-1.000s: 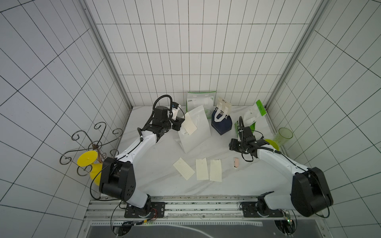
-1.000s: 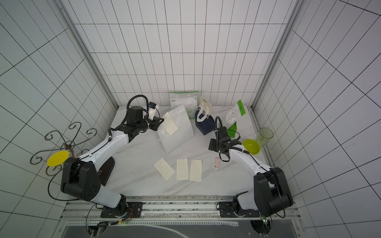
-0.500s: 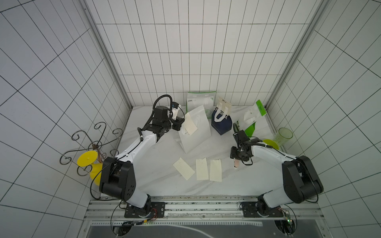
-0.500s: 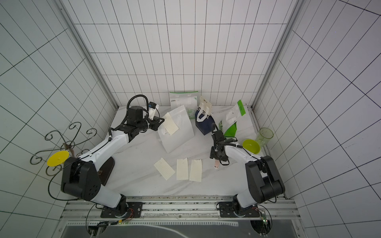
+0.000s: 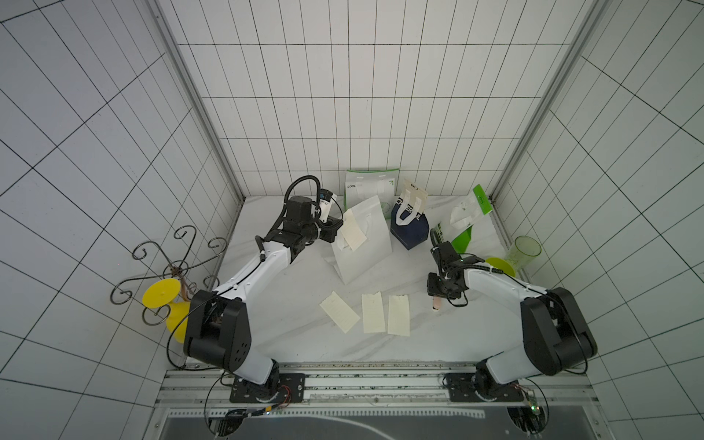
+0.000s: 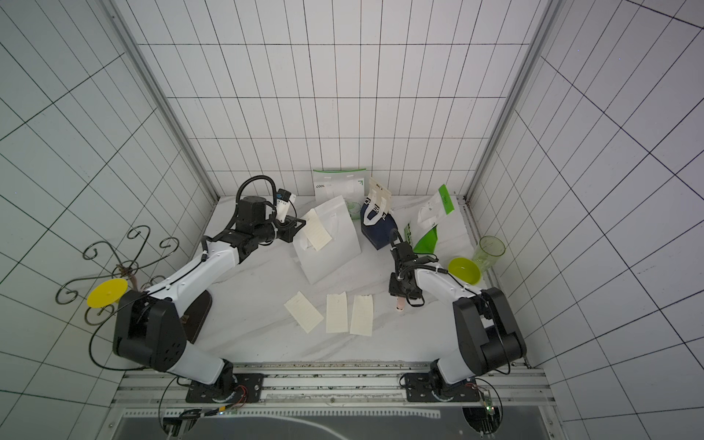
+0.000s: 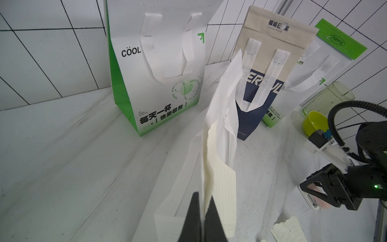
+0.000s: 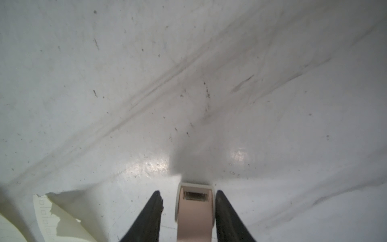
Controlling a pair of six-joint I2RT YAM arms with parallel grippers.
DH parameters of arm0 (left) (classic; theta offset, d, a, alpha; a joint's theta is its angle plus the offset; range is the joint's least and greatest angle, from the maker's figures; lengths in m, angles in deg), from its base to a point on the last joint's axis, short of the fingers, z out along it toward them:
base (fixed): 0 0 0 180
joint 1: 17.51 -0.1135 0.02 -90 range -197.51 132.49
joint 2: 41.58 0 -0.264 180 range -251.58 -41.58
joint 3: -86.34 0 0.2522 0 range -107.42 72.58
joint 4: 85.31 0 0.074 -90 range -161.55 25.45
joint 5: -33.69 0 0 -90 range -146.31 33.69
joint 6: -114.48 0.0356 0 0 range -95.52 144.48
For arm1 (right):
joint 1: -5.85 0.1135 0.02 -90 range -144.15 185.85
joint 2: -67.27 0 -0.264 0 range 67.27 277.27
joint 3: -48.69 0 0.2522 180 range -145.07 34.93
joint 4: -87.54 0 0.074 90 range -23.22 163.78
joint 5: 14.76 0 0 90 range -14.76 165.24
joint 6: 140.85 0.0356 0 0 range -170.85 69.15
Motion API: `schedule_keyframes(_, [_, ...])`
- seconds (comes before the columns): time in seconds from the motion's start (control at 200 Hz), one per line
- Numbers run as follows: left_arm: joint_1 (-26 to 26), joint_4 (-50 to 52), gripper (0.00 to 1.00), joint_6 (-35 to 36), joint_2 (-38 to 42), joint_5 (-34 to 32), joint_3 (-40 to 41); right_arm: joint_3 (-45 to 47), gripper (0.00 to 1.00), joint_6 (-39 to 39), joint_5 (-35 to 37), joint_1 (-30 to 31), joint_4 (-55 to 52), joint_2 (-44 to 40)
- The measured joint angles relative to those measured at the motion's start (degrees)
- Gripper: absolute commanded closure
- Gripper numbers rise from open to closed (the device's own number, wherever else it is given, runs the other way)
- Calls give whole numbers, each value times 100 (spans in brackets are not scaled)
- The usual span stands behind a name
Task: Staple the receipts to the bags
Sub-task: Pick up the stapler from the center of the board, then place the stapler in the takeout bag.
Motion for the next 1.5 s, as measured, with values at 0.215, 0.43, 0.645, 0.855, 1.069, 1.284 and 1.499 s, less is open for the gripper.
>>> schedule_keyframes(0.215, [50, 17, 100, 72, 0, -26, -9, 144, 68, -66, -52, 52, 2, 136])
schedule_keyframes(0.43, [109, 46, 100, 179, 2, -55, -15, 151, 87, -101, -76, 114, 98, 28])
schedule_keyframes(0.645, [164, 72, 100, 269, 24, 46, -15, 153, 94, -120, -85, 437, 487, -970])
schedule_keyframes(0.855, [190, 177, 100, 330, 90, 273, -15, 151, 95, -184, 0, 1141, 1480, -2006])
schedule_keyframes(1.069, [249, 297, 100, 455, 170, 448, -15, 140, 97, -518, -66, 1827, 3001, -2297])
schedule_keyframes(1.284, [332, 374, 100, 573, 181, 450, -15, 92, 98, -957, -413, 2118, 4931, -1843])
schedule_keyframes(1.499, [358, 389, 100, 623, 181, 424, -15, -192, 98, -1152, -654, 2144, 6310, -850])
